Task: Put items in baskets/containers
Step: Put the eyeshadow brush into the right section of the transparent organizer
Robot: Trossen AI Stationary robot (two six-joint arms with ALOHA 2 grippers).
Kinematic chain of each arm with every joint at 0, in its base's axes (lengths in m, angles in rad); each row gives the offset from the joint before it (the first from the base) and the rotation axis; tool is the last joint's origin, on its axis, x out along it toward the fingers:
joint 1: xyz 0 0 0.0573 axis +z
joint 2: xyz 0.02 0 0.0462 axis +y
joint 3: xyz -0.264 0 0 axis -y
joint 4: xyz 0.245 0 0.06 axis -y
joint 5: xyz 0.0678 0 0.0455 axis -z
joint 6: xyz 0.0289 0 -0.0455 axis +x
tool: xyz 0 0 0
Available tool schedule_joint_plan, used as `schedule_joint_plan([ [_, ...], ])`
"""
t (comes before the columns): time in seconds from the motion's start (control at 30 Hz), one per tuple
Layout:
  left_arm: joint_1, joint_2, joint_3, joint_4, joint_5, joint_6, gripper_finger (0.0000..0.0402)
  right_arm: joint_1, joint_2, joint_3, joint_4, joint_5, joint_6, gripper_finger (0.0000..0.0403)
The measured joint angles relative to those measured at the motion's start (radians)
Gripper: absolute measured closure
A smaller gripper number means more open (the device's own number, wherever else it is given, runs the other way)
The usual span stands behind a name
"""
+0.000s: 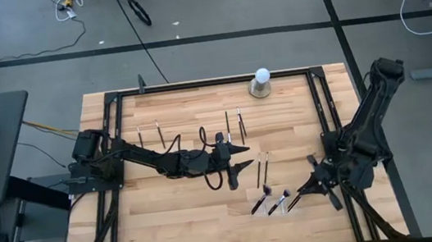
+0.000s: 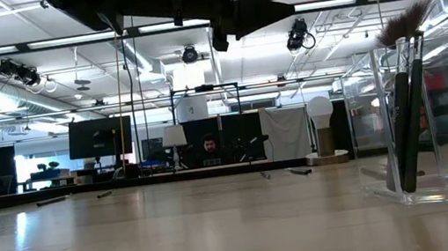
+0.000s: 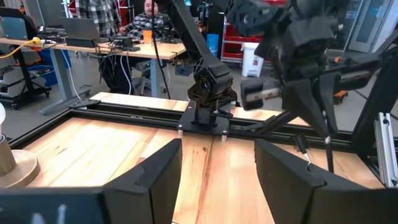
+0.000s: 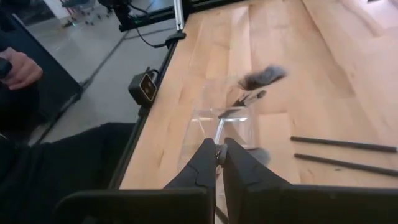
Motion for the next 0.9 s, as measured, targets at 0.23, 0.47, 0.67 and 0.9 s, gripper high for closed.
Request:
schedule_joint_plan([
  [0.23,0.0,0.0,0.0,0.0,0.0,0.0,0.02,0.0,0.006,-0.111,0.255,0.0,-0.014,0.0388],
  [0.47,0.0,0.0,0.0,0.0,0.0,0.0,0.02,-0.002,0.006,-0.206,0.396,0.014,-0.014,0.0382],
  [0.67,0.0,0.0,0.0,0.0,0.0,-0.001,0.02,-0.003,0.006,-0.209,0.385,0.031,-0.023,0.0372],
  [0.9,0.0,0.0,0.0,0.0,0.0,-0.001,0.02,-0.003,0.006,-0.209,0.34,0.03,0.006,0.0315],
])
